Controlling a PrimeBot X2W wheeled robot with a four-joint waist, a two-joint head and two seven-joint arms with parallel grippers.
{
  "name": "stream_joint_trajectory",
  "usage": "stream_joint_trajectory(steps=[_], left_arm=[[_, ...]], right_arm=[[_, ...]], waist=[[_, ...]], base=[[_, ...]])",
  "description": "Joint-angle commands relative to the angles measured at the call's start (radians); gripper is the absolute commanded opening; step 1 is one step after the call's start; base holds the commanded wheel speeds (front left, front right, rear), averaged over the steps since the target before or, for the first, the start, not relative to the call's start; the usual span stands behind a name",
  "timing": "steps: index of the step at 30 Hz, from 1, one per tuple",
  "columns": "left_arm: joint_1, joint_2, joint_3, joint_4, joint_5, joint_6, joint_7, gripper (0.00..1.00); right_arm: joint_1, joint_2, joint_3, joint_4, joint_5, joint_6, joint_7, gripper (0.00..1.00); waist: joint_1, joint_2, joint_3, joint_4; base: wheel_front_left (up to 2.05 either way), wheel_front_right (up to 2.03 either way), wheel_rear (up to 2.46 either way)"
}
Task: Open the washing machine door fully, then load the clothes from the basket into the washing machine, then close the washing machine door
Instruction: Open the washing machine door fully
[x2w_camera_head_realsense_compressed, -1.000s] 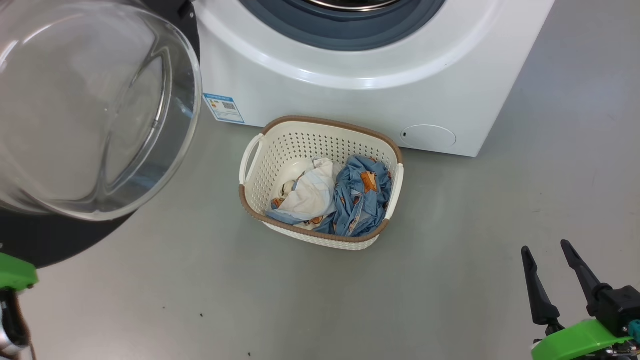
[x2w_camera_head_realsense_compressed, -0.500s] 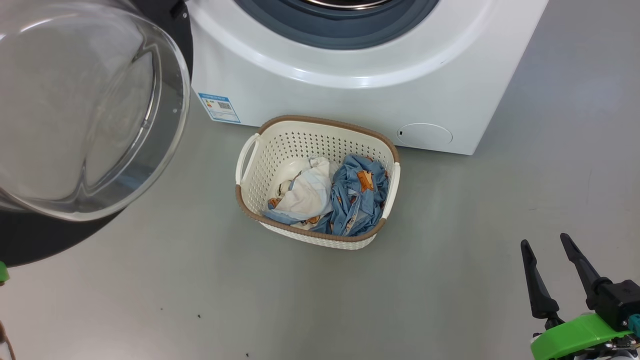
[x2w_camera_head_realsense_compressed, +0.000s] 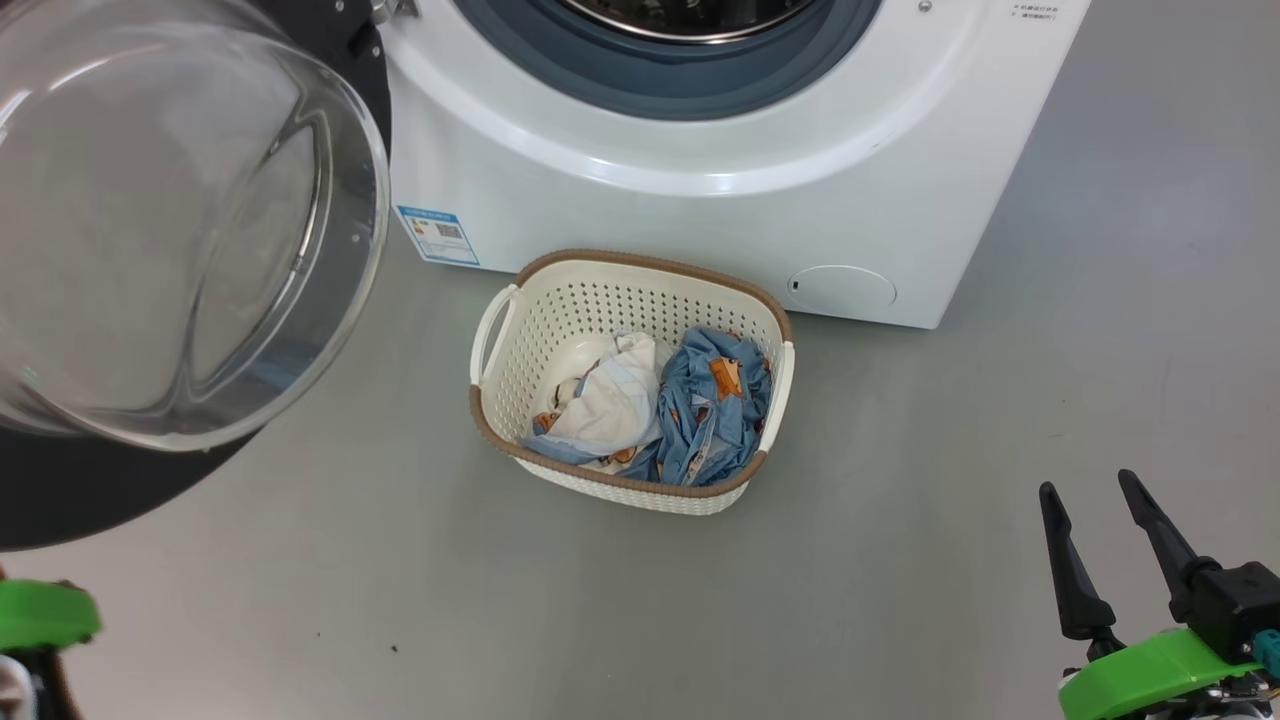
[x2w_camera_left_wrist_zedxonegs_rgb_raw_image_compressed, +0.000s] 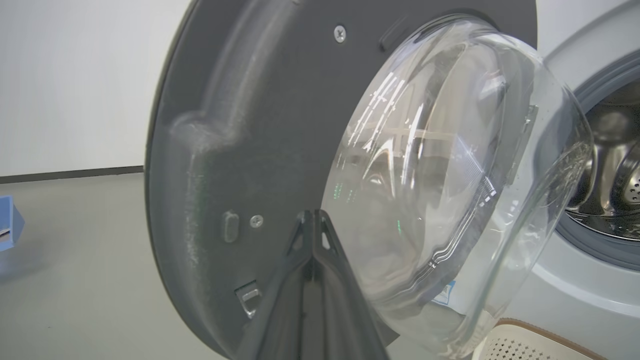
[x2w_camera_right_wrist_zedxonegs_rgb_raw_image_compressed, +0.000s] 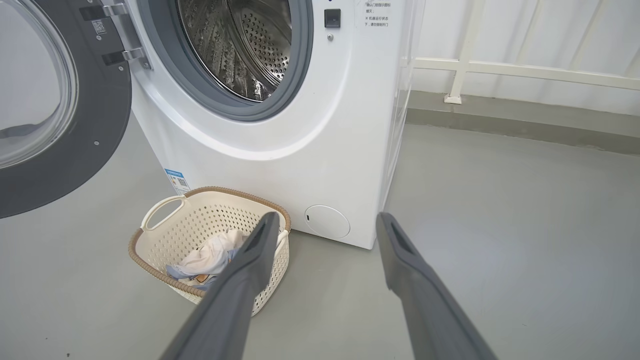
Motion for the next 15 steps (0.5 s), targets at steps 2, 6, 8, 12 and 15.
stream_joint_trajectory(steps=[2,6,8,12,15], left_arm=[[0.037,0.003,0.024,-0.081,0.039,-0.012,-0.009,0.00],[0.108,-0.059,-0.008,-0.178,0.091,-0.027,-0.009,0.00],[0.138,-0.084,-0.025,-0.223,0.109,-0.033,-0.009,0.00],[0.193,-0.115,-0.062,-0.288,0.129,-0.048,-0.009,0.00],[0.223,-0.131,-0.103,-0.323,0.141,-0.060,-0.009,0.00]], right_arm=[[-0.003,-0.003,0.025,-0.020,0.005,0.009,-0.012,1.00],[0.002,0.002,0.028,-0.019,0.003,0.009,-0.012,1.00],[0.004,0.004,0.028,-0.021,0.002,0.009,-0.012,1.00],[0.007,0.013,0.033,-0.024,-0.001,0.009,-0.012,1.00],[0.010,0.019,0.036,-0.030,-0.003,0.009,-0.012,1.00]], waist=[[0.0000,0.0000,-0.012,-0.005],[0.0000,0.0000,-0.027,-0.016],[0.0000,0.0000,-0.032,-0.021],[0.0000,0.0000,-0.046,-0.040],[0.0000,0.0000,-0.052,-0.054]], base=[[0.00,0.00,0.00],[0.00,0.00,0.00],[0.00,0.00,0.00],[0.00,0.00,0.00],[0.00,0.00,0.00]])
